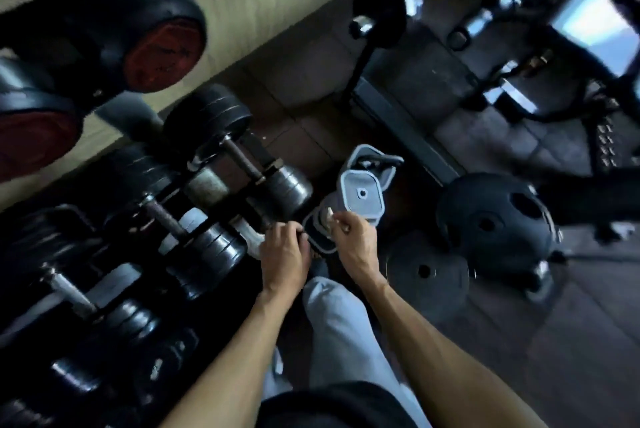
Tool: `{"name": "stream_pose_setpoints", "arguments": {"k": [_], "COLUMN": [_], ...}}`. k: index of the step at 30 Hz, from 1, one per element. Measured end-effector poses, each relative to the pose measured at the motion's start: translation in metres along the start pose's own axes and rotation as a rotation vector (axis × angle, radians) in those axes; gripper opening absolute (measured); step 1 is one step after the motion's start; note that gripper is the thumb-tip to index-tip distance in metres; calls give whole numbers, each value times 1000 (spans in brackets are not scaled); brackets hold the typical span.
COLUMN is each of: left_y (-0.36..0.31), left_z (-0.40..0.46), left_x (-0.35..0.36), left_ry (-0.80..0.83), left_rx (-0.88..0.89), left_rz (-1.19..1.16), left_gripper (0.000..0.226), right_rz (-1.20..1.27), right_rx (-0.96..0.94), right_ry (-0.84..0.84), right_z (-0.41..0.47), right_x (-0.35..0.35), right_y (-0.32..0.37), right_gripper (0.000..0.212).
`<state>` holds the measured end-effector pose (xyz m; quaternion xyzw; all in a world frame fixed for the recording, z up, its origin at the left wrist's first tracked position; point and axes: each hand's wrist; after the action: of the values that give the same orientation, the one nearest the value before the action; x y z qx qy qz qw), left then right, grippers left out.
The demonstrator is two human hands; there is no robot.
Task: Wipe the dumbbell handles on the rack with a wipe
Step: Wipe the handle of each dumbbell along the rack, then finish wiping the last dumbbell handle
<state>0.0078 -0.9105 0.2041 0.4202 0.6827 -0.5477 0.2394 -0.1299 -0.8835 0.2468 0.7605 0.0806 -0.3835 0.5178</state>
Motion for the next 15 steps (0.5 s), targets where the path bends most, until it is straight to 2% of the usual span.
{"name": "stream_pose_setpoints", "arguments": {"k": [3,10,15], "left_y": [-7,-8,-15], "left_z": [-42,-147,-240], "left_x": [-8,-8,12], "left_ry": [154,512,755], "left_rx": [146,523,902], "left_rz": [74,406,614], "left_gripper": [12,22,22], "right_rz": [51,88,122], "right_rx": [151,497,775], "right_ry": [-191,-550,-853], "right_z": [-74,-248,-379], "right_x": [-9,-23,-25], "right_y": [-12,-43,-58], "right_gripper": [12,9,16]}}
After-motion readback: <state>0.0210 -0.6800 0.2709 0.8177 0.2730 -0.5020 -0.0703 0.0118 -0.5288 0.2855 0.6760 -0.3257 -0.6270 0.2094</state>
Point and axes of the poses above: each hand's wrist, its own z-axis towards the middle knuckle, its own x-axis out of the palm, y = z × x, and after that the axes turned 11 degrees about -x, right-handed
